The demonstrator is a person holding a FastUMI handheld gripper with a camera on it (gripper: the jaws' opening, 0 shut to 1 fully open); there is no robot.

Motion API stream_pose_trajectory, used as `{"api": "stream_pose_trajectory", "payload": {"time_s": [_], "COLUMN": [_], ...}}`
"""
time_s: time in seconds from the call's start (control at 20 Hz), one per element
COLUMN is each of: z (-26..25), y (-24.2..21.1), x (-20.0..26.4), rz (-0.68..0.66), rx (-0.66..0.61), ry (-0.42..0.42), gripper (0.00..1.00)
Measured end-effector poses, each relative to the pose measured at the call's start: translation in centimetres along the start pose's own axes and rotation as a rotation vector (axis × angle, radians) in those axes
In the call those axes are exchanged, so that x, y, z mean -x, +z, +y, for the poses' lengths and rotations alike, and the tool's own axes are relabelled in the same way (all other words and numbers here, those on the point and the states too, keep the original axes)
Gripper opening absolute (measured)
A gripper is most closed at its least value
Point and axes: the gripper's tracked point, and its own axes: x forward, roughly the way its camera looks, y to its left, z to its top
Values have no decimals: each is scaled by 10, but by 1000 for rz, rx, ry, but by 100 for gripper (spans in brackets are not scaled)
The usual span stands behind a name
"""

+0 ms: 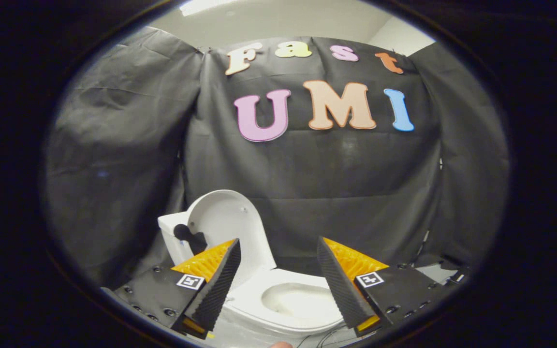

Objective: Open the toilet lid.

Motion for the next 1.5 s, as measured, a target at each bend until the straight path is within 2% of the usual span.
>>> {"api": "stream_pose_trajectory", "payload": {"time_s": [0.05, 0.2, 0.3, 0.55, 0.6, 0.85, 1.05, 1.25, 1.5], "z": [-7, -14, -31, -80, -83, -81, -99, -121, -123], "y": [-1, -18, -5, -24, -29, -22, -40, -53, -51], "x": [-2, -14, -17, -10, -6, 3, 9, 18, 17], "rz": [-32, 29, -2, 48, 74, 40, 101, 137, 126], "rx": [-6, -61, -40, -45, -42, -47, 16, -6, -12], "ry": [-17, -12, -29, -128, -122, -103, -122, -158, -161], "gripper": [99, 100, 100, 99, 99, 98, 98, 98, 98]}}
